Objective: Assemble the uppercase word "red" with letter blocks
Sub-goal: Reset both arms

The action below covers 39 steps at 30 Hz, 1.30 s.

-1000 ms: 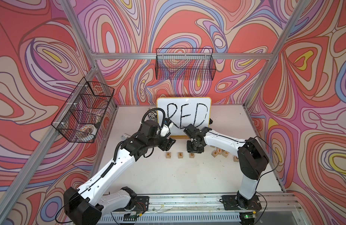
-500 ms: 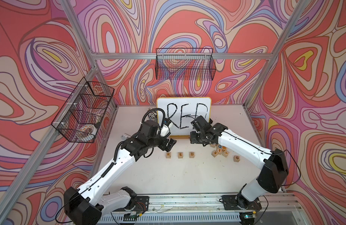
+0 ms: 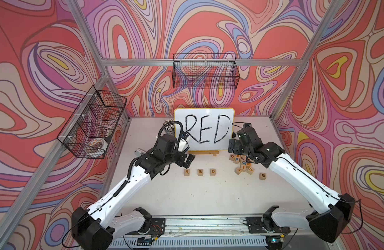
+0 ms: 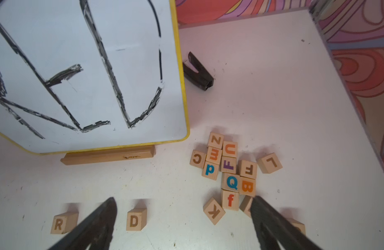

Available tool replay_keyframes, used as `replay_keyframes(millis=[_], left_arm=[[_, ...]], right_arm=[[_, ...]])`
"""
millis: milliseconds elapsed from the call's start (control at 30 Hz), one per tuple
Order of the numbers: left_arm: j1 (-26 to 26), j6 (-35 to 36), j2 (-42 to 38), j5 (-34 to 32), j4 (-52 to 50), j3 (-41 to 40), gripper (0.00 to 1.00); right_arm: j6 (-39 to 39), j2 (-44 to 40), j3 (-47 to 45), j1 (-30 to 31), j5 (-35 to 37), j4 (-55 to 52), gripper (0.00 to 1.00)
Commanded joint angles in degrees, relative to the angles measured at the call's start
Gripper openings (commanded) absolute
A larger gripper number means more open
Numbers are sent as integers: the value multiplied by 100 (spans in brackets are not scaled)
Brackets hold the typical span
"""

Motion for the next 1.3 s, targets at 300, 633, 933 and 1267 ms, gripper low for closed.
replay_keyframes(millis=[300,633,933,1267], left_arm=[[257,-1541,-773,-1732,1956,-1615,100],[1649,-1633,-1300,-3034,3442,-3220,100],[2239,-713,-16,-3154,5985,-4042,100],[2403,68,1127,-2730,6870,-3918,98]], right_arm=[[-588,-1330,-2113,-1292,1841,1972,98],[-1581,-1305,-4480,-2100,1177,5901,98],[-1908,322,-5375,-2378,602,9218,98],[-2436,1698,-5239,-2539,-83,11010,98]])
